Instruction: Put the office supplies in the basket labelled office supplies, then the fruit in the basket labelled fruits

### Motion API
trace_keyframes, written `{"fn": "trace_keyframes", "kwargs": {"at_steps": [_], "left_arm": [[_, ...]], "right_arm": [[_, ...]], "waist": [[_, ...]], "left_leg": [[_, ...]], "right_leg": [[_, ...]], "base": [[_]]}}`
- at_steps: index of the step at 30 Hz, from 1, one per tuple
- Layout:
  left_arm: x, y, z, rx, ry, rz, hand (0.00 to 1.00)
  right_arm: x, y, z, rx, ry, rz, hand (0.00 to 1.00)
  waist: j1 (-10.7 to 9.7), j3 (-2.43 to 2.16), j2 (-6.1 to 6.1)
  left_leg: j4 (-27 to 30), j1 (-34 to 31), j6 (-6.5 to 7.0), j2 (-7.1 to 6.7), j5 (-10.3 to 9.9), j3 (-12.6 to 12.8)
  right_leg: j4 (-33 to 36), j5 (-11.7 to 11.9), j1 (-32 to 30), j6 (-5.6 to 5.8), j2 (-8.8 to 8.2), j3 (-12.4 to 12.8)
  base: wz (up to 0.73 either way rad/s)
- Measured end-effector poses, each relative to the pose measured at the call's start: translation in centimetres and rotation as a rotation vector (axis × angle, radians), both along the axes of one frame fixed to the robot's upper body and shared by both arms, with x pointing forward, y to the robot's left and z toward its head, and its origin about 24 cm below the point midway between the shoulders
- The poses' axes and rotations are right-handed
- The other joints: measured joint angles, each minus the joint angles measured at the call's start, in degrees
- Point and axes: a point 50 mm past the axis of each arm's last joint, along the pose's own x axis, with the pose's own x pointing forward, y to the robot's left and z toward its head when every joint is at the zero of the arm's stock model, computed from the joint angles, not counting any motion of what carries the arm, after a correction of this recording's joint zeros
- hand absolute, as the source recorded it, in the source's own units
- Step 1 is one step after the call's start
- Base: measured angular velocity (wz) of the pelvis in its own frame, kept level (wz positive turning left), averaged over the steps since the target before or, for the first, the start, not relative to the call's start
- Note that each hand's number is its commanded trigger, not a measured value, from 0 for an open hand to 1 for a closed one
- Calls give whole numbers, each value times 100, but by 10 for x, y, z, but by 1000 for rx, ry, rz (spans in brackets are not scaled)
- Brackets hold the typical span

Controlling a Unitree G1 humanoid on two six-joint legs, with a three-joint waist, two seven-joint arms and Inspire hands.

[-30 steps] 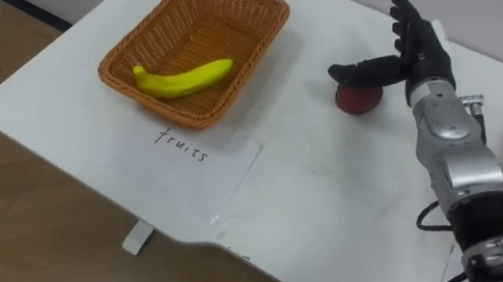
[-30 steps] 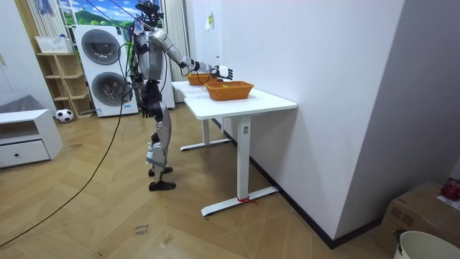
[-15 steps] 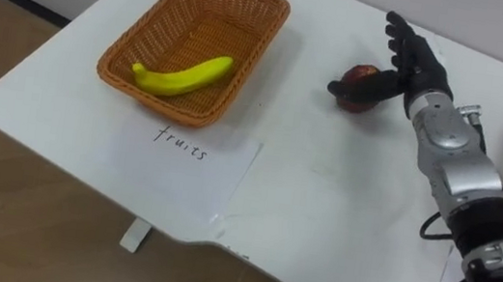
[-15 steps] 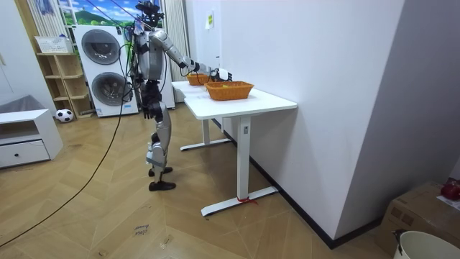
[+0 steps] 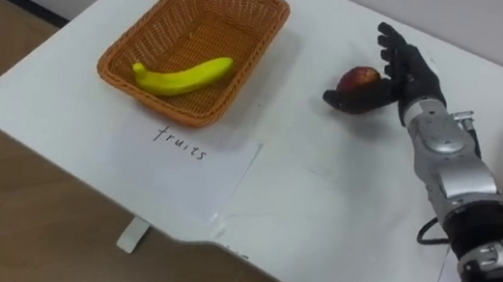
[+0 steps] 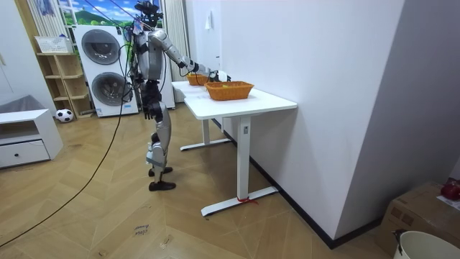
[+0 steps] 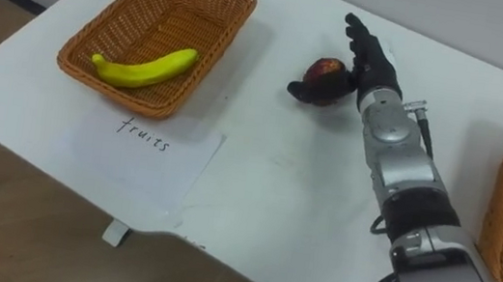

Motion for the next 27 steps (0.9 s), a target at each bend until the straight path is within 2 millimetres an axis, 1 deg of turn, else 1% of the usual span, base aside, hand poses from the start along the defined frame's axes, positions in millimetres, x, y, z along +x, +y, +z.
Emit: {"fn": "trace_keyframes", "kwargs": {"at_steps": [5,12,14,17,22,27], "left_arm": [[5,-1,0,-1,-9,-17,0],[7,-2,0,-14,-6,-23,0],[6,-3,-1,-24,-3,-26,0],[4,-2,-1,-21,13,-27,0],[1,-2,-2,-19,25,-23,0],[1,-2,-2,-15,36,-20,0]], "right_arm": [[0,0,0,0,-2,1,0],[0,0,0,-4,-4,9,0],[0,1,1,-30,-7,29,0],[0,2,2,-71,-16,60,0],[0,2,2,-80,-13,71,0],[0,5,0,-125,-10,99,0]], "waist": [[-7,3,7],[2,8,26],[10,23,52],[10,15,75],[12,15,78],[38,10,77]], "left_leg": [[0,-6,0,3,0,8],[0,-6,0,3,0,44],[-1,-7,0,3,0,59],[-2,-50,0,8,0,75],[-1,-68,0,6,0,75],[0,-72,0,11,0,106]], "right_leg": [[1,1,-15,-2,2,11],[1,1,-27,-2,3,33],[5,1,-37,-2,6,57],[21,2,-93,-2,25,60],[20,12,-114,-17,47,66],[20,20,-129,-30,67,97]], "base": [[0],[0],[-3],[-2],[0],[-2]]}}
